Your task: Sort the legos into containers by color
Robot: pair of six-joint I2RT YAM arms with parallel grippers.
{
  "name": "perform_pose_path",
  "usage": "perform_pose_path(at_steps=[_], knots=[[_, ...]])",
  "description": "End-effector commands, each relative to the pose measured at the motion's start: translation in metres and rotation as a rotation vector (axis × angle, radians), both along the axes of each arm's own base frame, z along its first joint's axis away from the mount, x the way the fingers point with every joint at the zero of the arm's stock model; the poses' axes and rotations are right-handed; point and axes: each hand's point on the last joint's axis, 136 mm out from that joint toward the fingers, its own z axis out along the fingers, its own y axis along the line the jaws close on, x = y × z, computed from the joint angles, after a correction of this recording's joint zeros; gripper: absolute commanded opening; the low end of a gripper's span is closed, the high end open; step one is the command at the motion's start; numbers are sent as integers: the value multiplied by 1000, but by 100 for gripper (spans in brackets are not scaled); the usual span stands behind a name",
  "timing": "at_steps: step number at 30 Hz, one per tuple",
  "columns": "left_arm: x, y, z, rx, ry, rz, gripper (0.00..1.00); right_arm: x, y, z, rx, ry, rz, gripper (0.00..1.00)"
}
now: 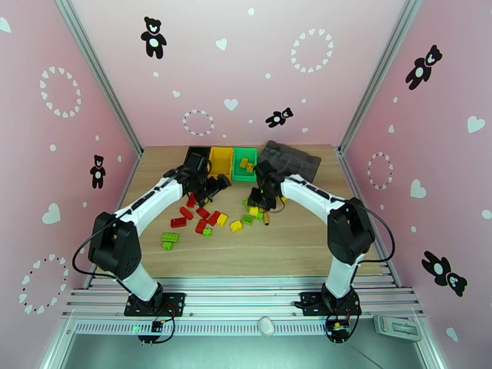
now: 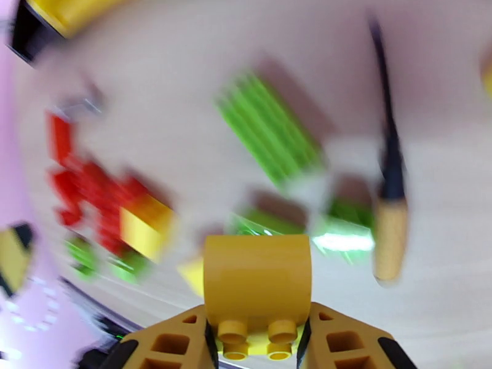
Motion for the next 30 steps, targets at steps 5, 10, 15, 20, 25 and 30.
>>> perform_pose_path(at_steps=[5, 10, 15, 20, 25, 30], knots=[[58, -11, 30, -137, -59, 7, 98, 95, 35, 18, 227, -41, -116, 28], [91, -12, 32, -171, -68, 30, 96, 154, 45, 20, 292, -72, -200, 31], [105, -14, 42, -189, -98, 29, 95, 194, 48, 21, 328, -95, -269, 47], [100, -1, 40, -186, -94, 43, 94, 204, 44, 35, 332, -137, -295, 65], [81, 8, 28, -138, -79, 23, 93, 186, 37, 51, 258, -159, -245, 64], [51, 23, 0, -42, -19, 2, 92, 142, 34, 64, 111, -171, -127, 60]])
